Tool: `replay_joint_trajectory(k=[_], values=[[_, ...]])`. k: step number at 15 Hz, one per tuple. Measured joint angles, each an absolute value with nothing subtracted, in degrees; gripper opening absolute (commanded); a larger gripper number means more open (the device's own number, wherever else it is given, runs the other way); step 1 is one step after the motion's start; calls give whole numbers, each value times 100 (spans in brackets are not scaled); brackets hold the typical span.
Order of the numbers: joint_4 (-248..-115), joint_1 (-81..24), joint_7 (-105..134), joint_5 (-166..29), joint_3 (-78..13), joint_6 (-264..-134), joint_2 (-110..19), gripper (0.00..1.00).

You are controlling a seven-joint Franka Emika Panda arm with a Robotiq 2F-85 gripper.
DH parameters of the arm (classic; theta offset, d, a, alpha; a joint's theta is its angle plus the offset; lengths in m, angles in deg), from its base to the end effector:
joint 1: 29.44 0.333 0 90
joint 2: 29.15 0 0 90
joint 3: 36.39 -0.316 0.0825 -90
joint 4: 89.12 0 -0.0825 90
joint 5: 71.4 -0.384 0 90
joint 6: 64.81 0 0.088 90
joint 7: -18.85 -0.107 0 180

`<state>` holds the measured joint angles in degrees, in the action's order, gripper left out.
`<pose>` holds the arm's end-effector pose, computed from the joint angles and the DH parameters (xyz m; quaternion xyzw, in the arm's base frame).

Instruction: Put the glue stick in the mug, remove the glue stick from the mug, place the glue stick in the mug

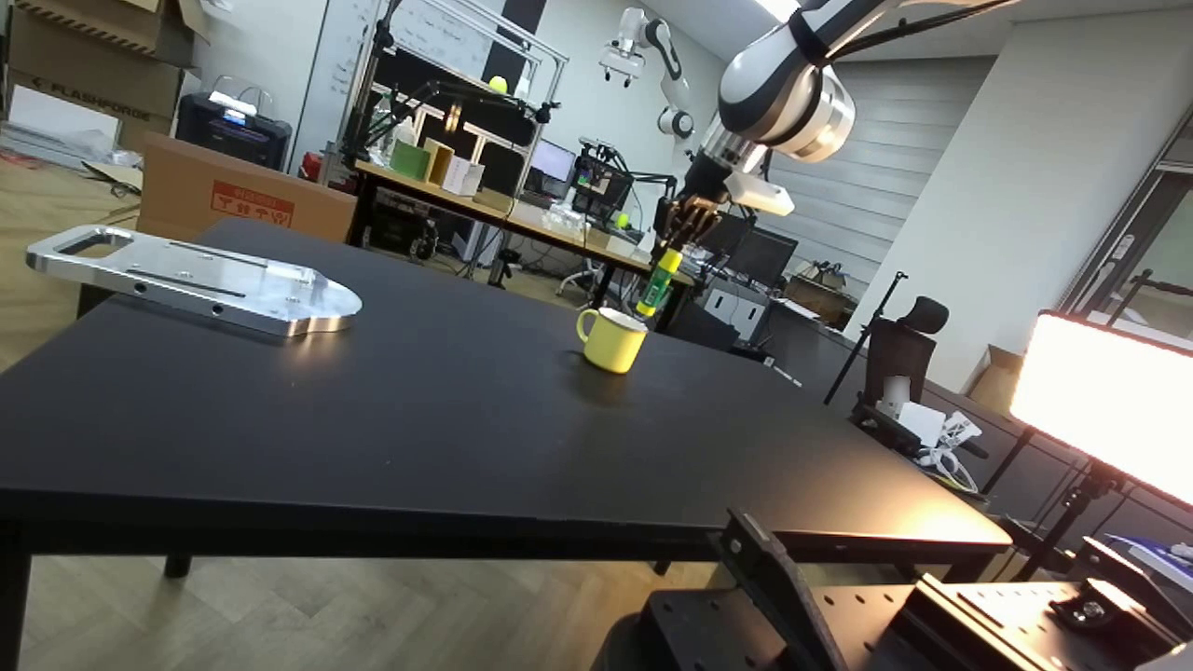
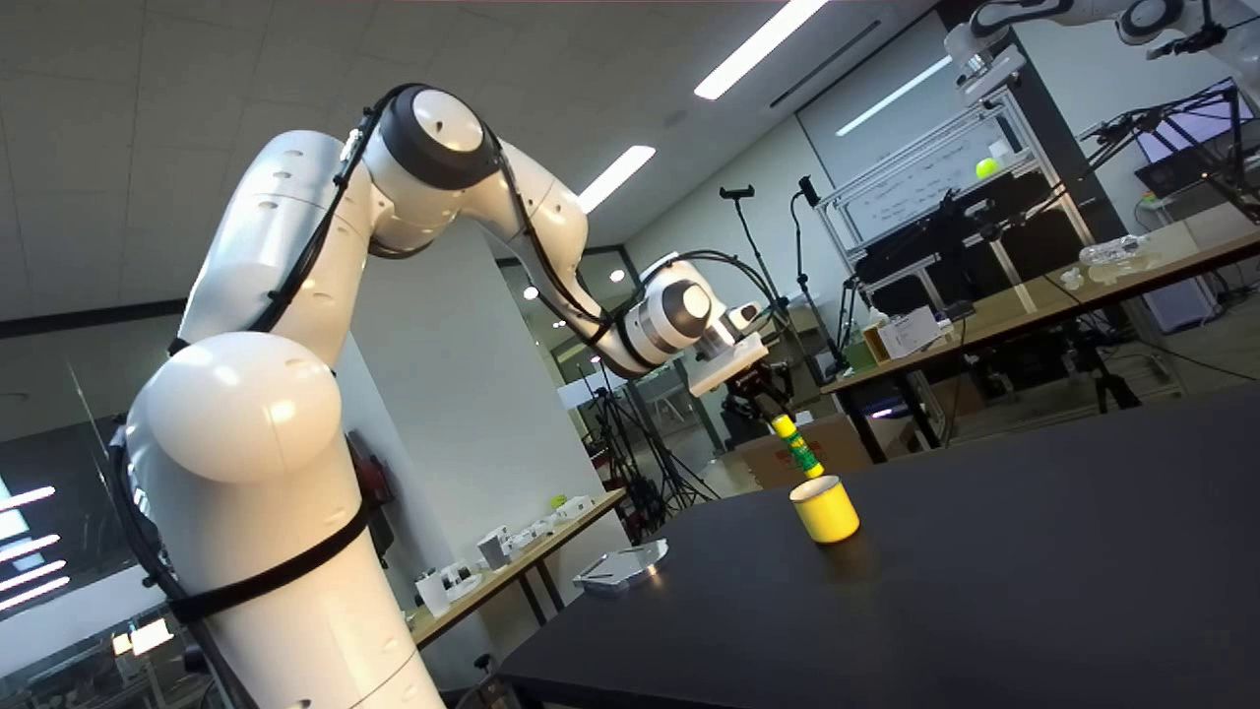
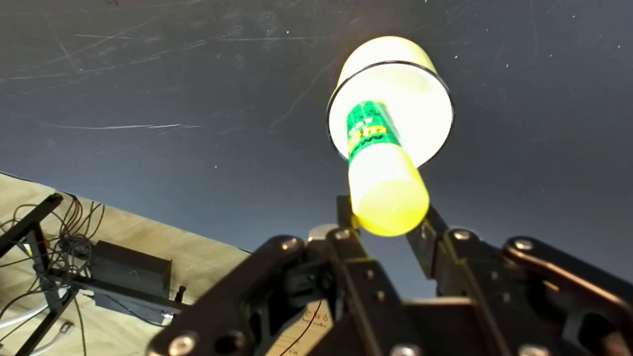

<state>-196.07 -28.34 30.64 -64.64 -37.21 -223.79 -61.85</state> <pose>0.6694 0.0268 0.2432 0.9714 0.1661 0.1649 0.0408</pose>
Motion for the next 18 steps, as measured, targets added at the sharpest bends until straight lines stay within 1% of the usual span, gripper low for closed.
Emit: replay_joint_trajectory(k=[7, 18], values=[[-18685, -3236, 3708, -6787, -4183, -21828, -6982, 8], [-17868, -3321, 3830, -6815, -4215, -21329, -7742, 8]])
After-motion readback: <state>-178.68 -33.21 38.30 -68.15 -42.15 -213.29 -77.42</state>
